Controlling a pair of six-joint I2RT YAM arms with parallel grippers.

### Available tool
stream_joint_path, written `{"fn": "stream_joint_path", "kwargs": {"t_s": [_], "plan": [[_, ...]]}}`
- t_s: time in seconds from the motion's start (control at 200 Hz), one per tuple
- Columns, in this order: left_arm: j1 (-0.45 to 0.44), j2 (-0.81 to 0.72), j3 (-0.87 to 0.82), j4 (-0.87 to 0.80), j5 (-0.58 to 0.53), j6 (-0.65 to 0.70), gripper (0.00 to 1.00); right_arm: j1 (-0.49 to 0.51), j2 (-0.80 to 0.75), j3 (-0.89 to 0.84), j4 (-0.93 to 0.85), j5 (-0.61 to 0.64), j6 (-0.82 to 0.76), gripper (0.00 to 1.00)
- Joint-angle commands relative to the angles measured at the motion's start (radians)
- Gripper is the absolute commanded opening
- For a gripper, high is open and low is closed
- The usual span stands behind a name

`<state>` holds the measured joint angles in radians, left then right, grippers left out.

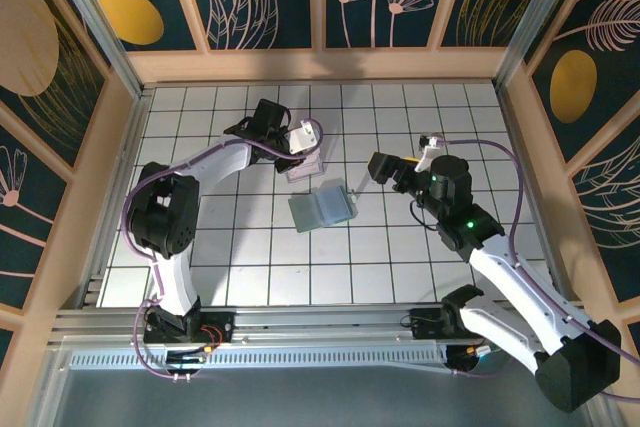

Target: Take the credit cards out of the card holder

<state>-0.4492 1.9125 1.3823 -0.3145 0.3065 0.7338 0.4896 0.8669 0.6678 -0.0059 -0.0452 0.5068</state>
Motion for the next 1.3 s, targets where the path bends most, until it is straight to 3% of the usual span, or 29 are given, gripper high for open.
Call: {"fn": "stream_joint_path", "kwargs": {"t_s": [0.0, 0.851, 1.296], "plan": [[0.011, 0.022, 0.027, -0.044, 0.018, 0.040, 0.00, -0.008, 0.002, 0.031, 0.004, 0.022, 0.011, 0.99], [0.029, 0.085, 0.073, -0.071, 0.059, 0.044, 0.01, -0.011, 0.000, 0.012, 0.014, 0.007, 0.030, 0.99], [0.029, 0.135, 0.162, -0.163, 0.059, -0.005, 0.11, -0.010, 0.001, 0.007, 0.021, -0.009, 0.032, 0.99]]}}
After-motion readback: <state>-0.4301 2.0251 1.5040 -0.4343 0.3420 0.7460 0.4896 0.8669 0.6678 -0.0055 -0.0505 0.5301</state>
